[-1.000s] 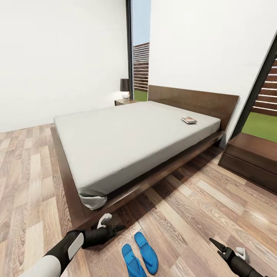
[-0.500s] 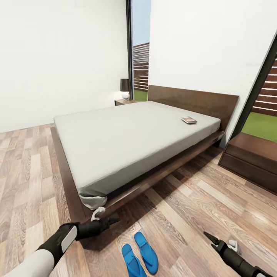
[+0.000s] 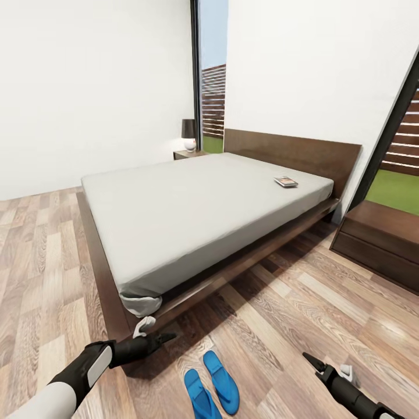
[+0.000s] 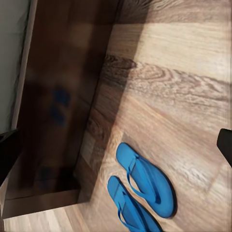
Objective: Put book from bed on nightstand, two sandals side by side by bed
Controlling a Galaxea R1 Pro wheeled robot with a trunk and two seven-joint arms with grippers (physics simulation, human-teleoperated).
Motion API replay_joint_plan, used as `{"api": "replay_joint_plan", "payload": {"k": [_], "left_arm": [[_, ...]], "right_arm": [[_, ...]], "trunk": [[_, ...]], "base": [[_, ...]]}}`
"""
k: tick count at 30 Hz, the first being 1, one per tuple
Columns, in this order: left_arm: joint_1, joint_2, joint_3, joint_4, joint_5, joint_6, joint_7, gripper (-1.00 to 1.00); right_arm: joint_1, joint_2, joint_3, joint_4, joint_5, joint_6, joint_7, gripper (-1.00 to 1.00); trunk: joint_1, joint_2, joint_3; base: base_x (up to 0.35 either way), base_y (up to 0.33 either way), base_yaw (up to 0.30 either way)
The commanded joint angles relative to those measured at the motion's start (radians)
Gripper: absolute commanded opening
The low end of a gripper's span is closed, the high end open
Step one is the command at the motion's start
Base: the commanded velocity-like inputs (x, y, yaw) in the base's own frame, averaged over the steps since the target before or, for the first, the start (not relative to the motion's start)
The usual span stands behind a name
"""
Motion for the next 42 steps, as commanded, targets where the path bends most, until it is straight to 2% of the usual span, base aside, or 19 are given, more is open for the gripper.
{"api": "replay_joint_plan", "payload": {"k": [1,6,27,42], "left_arm": [[0.000,0.001,-0.006,0.000,0.010,0.006,0.001,1.00],[0.000,0.002,-0.006,0.000,0.010,0.005,0.001,1.00],[0.000,0.000,-0.006,0.010,0.010,0.003,0.002,1.00],[0.000,0.000,-0.007,0.015,0.010,0.002,0.002,1.00]], "right_arm": [[-0.001,0.000,0.006,0.003,-0.011,0.009,0.000,1.00],[-0.001,0.001,0.006,0.003,-0.012,0.008,-0.025,1.00],[-0.001,0.001,0.000,0.004,-0.014,0.008,-0.030,1.00],[-0.001,0.001,-0.001,0.004,-0.014,0.008,-0.029,1.00]], "trunk": [[0.000,0.000,-0.001],[0.000,0.000,-0.001],[0.000,0.000,-0.001],[0.000,0.000,-0.001]], "base": [[0.000,0.000,0.000],[0.000,0.000,0.000],[0.000,0.000,0.005],[0.000,0.000,0.185]]}}
